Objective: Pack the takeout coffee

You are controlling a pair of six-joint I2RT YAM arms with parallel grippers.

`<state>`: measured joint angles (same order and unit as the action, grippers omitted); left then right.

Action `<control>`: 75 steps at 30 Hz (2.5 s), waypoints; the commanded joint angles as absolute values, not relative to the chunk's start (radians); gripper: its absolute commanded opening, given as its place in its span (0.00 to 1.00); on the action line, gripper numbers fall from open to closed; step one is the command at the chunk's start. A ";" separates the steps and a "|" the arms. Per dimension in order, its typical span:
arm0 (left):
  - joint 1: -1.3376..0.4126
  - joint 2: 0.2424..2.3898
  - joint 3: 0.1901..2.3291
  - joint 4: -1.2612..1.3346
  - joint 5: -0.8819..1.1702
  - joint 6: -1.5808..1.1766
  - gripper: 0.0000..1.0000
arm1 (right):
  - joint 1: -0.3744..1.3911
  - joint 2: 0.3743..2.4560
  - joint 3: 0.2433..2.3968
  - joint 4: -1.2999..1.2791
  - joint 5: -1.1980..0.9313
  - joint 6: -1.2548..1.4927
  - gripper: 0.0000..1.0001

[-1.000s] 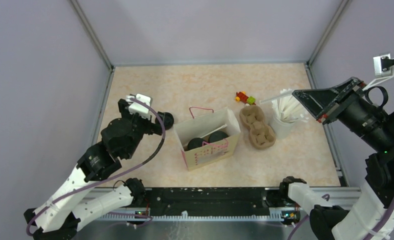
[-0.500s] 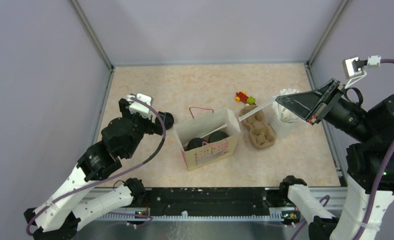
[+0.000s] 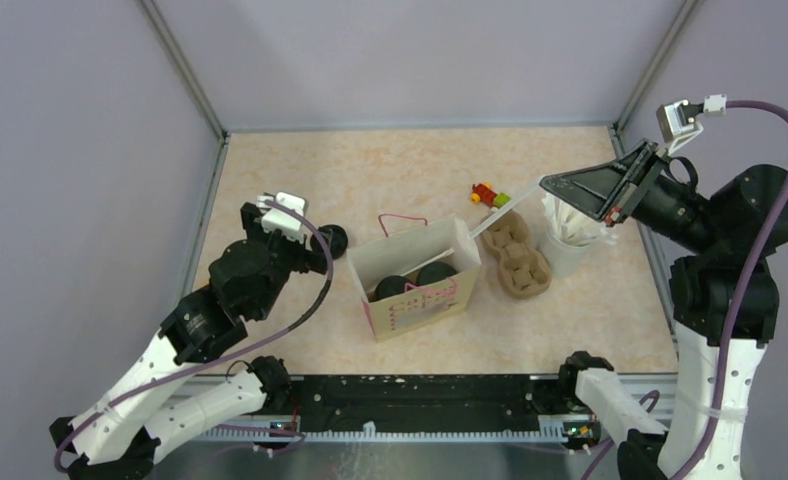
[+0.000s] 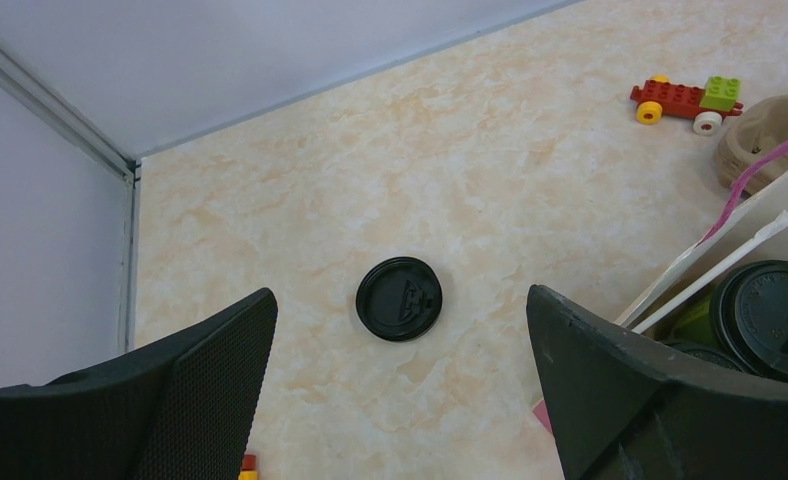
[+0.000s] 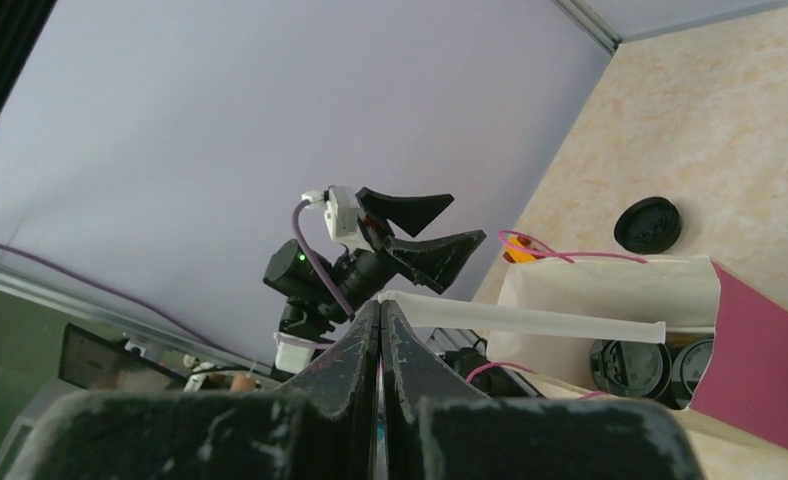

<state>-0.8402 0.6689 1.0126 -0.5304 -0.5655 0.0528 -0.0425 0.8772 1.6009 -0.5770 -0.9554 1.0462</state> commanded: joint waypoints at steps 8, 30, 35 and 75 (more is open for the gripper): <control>-0.839 0.646 0.963 -0.458 -0.592 0.017 0.99 | -0.039 0.875 1.382 -0.336 -0.968 1.149 0.00; -0.839 0.619 0.963 -0.481 -0.635 0.031 0.99 | 0.506 1.241 1.688 -0.755 -0.703 0.639 0.29; -0.839 0.636 0.997 -0.485 -0.633 0.035 0.99 | 0.507 1.214 1.674 -0.740 -0.674 0.627 0.44; -0.840 0.761 1.375 -0.978 -0.529 -0.366 0.99 | 0.895 1.217 1.632 -0.575 -0.431 0.058 0.53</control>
<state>-0.8402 0.7029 1.3552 -0.9188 -0.4870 -0.2905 0.7681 1.2003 1.6302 -0.6815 -0.5144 0.2829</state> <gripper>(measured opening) 0.987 0.528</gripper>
